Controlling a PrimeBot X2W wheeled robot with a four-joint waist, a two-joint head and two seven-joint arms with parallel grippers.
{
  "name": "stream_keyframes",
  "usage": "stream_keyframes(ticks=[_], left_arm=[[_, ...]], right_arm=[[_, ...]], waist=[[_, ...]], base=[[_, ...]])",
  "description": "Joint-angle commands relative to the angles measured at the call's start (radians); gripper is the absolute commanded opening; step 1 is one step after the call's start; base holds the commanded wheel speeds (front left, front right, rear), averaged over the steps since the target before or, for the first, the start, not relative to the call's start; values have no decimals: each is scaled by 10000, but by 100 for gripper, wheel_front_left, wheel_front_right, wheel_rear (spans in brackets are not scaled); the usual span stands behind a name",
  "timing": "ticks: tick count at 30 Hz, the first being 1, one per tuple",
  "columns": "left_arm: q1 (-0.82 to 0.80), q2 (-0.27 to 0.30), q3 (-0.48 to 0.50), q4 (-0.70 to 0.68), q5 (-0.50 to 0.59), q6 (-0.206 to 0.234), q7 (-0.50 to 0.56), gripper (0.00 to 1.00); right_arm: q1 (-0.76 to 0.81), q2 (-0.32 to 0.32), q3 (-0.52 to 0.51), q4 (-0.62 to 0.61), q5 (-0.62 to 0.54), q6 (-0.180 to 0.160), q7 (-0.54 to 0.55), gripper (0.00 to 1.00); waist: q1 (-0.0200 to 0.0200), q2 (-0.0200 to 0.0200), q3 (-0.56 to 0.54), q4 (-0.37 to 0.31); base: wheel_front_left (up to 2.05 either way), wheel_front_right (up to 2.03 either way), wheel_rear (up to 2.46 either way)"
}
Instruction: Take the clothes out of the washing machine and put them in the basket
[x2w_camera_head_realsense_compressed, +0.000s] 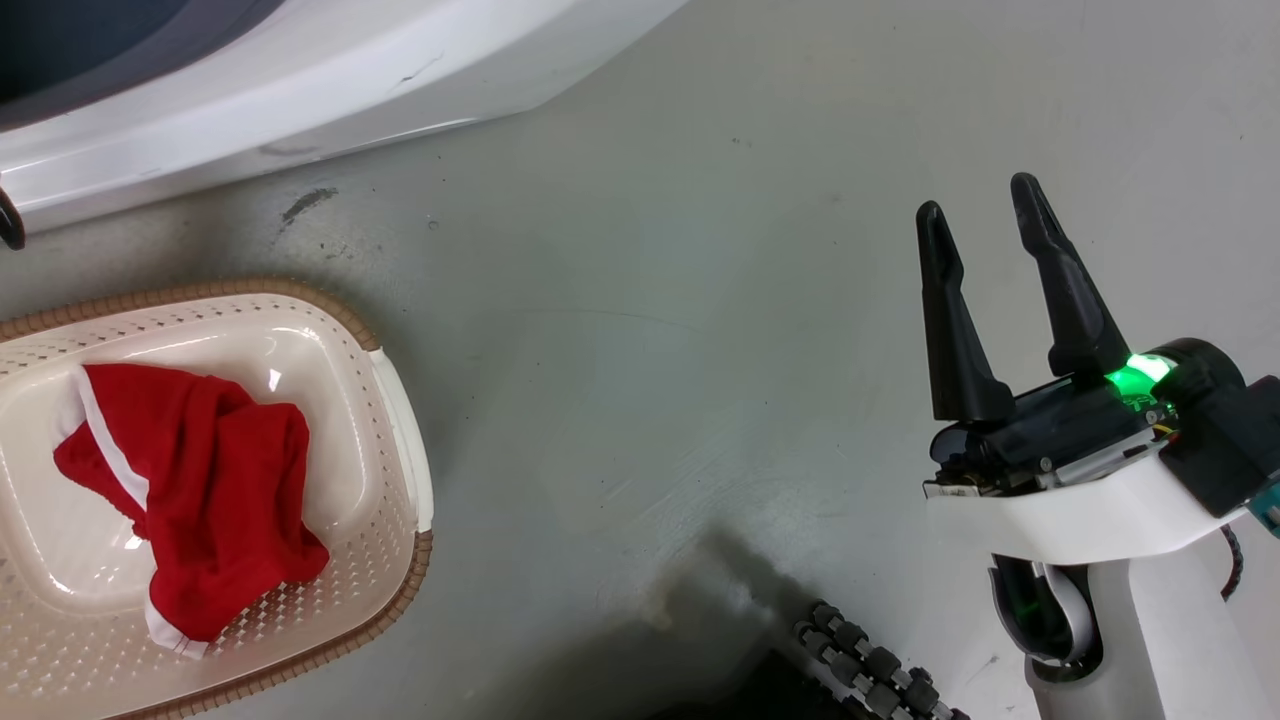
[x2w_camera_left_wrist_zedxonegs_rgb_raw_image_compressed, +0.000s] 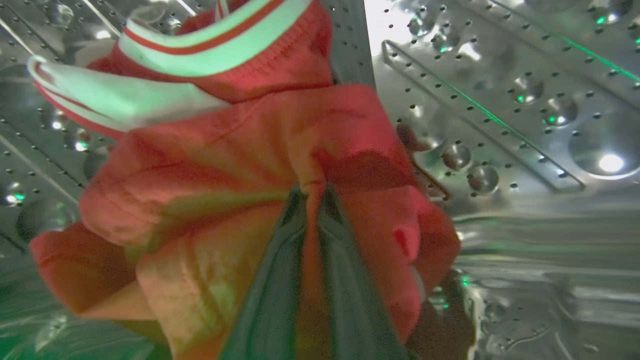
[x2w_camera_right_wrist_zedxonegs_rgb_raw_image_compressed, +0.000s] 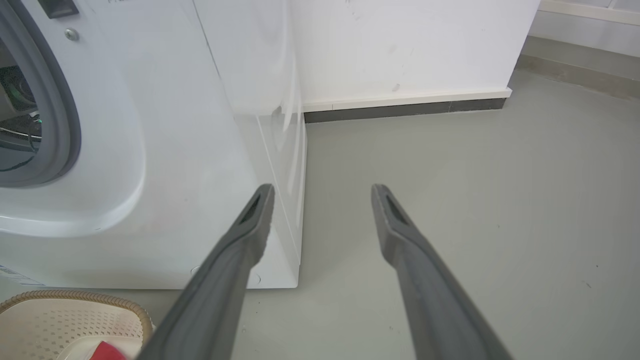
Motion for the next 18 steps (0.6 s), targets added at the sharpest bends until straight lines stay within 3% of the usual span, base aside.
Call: stream_keyframes(ticks=[1, 8, 18], left_arm=[[274, 35, 45, -220, -64, 160, -42, 0], [818, 170, 69, -1287, 2, 610, -1385, 0], [2662, -156, 197, -2096, -398, 629, -5610, 0]], right_arm=[[-180, 17, -28, -24, 45, -7, -36, 100], [-207, 17, -74, 43, 19, -7, -36, 100], [10, 14, -438, 342, -508, -7, -35, 100]], waist=[[-1, -1, -44, 8], [-1, -1, -311, 159], [-1, -1, -1874, 827]], base=[[0, 0, 0], [0, 0, 0], [0, 0, 0]])
